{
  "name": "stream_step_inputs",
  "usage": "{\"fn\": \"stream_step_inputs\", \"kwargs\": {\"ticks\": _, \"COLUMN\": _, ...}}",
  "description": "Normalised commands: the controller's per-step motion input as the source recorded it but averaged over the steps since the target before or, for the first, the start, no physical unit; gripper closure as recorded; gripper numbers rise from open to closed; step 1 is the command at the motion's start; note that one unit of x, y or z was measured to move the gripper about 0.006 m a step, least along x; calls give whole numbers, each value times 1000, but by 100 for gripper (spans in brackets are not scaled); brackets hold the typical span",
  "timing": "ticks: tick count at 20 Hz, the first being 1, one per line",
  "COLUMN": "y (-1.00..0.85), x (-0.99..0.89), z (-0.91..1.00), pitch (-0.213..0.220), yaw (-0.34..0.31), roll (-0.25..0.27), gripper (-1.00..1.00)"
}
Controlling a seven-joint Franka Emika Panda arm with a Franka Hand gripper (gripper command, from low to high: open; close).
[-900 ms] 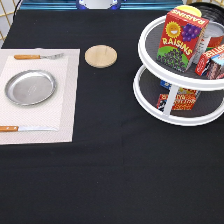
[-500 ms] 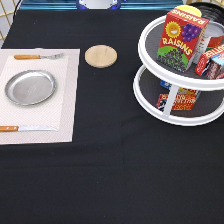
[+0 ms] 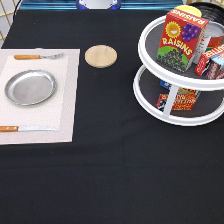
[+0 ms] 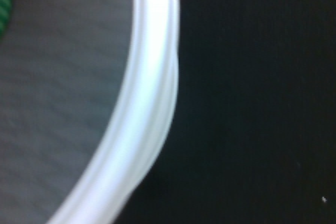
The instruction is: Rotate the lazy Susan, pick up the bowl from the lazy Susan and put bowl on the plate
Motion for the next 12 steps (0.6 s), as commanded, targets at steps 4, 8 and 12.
{"fn": "stream_step_inputs", "kwargs": {"ticks": 4, "y": 376, "x": 926, "z": 205, "pitch": 138, "yaw": 0, "roll": 139, "gripper": -100}}
{"fn": "stream_step_inputs", "kwargs": {"ticks": 8, "y": 400, "x": 689, "z": 27, "pitch": 113, "yaw": -2, "roll": 144, "gripper": -100}}
{"fn": "stream_step_inputs", "kwargs": {"ticks": 12, "y": 128, "x": 259, "z": -231, "pitch": 33, "yaw": 0, "roll": 189, "gripper": -100}}
